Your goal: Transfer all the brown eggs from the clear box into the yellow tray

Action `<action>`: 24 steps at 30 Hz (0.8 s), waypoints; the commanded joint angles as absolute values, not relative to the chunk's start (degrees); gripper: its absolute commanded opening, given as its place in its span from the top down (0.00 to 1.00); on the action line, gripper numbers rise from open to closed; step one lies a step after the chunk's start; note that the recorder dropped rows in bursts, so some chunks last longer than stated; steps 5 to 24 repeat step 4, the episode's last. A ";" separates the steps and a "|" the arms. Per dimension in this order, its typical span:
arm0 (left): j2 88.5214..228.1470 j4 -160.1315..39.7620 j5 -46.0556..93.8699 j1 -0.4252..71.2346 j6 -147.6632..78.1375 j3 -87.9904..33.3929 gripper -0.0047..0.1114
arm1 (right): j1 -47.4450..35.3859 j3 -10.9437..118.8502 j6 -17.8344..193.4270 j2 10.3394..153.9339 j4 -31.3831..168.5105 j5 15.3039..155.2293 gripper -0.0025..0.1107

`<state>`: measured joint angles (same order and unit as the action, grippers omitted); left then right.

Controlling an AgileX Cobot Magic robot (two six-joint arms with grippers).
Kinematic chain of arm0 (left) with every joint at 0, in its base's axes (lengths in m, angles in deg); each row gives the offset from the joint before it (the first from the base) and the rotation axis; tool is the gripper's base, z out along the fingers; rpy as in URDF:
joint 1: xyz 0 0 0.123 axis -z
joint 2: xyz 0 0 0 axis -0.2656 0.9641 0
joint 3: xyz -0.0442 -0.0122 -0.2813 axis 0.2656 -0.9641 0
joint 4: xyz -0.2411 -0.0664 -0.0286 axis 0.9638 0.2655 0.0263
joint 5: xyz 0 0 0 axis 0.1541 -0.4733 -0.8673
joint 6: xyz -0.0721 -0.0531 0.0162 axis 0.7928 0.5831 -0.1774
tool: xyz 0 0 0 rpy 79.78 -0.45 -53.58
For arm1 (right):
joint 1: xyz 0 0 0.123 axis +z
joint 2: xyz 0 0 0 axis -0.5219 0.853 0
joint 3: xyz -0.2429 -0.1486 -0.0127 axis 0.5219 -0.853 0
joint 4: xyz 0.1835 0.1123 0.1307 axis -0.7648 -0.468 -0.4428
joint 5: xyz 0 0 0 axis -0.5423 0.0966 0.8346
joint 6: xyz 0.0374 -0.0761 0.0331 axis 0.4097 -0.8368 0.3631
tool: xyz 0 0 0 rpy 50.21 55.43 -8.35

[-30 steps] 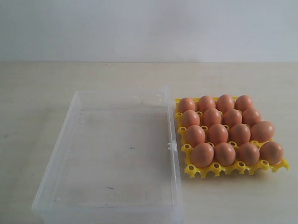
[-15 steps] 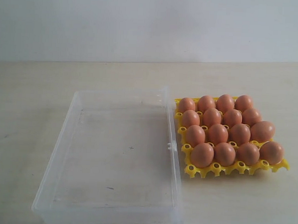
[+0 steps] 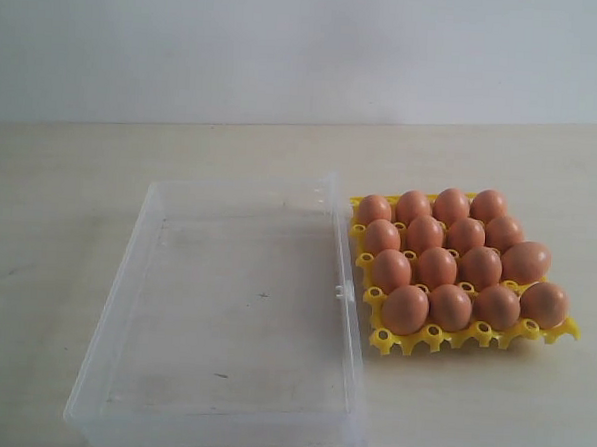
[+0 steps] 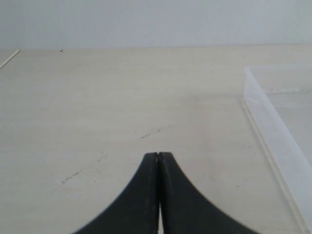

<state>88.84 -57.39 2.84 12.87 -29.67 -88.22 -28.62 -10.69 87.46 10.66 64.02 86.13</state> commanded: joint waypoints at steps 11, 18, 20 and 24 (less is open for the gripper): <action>88.52 -57.07 3.64 13.16 -29.35 -87.99 0.96 | -28.93 -10.94 87.00 10.34 63.97 85.92 0.98; 88.52 -57.07 3.64 13.16 -29.35 -87.99 0.96 | -28.93 -10.94 87.00 10.34 63.97 85.92 0.98; 88.52 -57.07 3.64 13.16 -29.35 -87.99 0.96 | -28.93 -10.94 87.00 10.34 63.97 85.92 0.98; 88.52 -57.07 3.64 13.16 -29.35 -87.99 0.96 | -28.93 -10.94 87.00 10.34 63.97 85.92 0.98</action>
